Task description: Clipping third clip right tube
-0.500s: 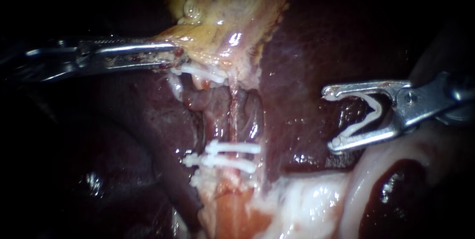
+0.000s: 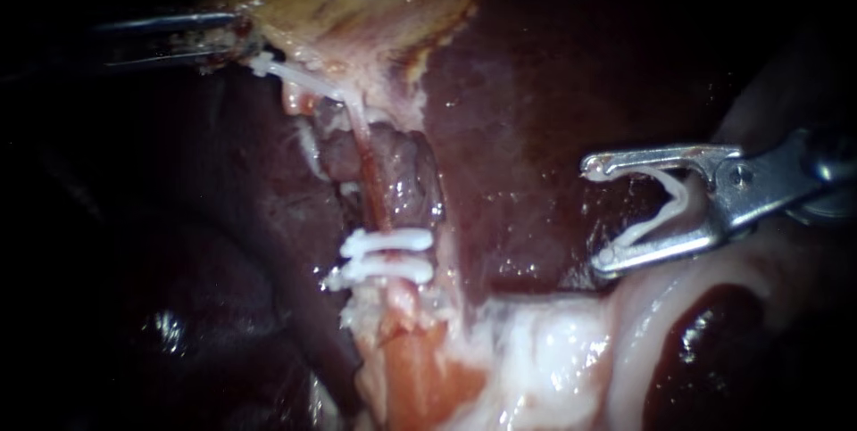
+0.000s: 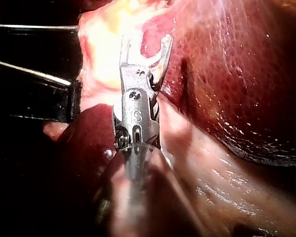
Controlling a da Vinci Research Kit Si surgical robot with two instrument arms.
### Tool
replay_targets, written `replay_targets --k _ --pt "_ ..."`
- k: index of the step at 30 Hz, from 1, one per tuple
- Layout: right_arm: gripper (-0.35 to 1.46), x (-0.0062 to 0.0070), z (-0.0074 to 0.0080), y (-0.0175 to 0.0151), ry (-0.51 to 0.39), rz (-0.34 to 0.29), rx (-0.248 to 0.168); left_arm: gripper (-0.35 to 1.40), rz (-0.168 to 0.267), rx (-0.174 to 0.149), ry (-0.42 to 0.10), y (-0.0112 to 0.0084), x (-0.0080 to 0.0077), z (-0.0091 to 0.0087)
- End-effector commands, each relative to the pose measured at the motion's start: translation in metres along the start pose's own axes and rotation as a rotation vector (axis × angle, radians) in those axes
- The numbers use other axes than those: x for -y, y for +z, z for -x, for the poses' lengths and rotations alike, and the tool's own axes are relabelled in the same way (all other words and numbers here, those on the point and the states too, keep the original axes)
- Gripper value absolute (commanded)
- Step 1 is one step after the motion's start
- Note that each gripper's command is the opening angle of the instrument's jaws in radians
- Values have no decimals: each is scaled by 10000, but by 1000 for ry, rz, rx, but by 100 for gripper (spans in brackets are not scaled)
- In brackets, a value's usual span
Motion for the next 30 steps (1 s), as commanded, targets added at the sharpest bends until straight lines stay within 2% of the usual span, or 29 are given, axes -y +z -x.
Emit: replay_targets --k 1,5,7,17,21,30 --pt "50 0 -1 2 1 0 0 -35 1 -2 2 0 -1 1" --pt "50 -3 -5 11 9 6 0 -35 -1 -3 3 2 -1 2" --pt "50 -7 -8 19 48 12 0 -35 -1 -3 3 2 -1 3" --pt "48 -46 -14 91 424 60 -16 -35 -5 -5 6 6 -2 8" --pt "49 -53 -15 117 508 54 -20 -35 -6 -5 7 8 -2 8" --pt "49 -60 -18 172 545 8 -15 -35 -10 -6 7 10 -3 9"
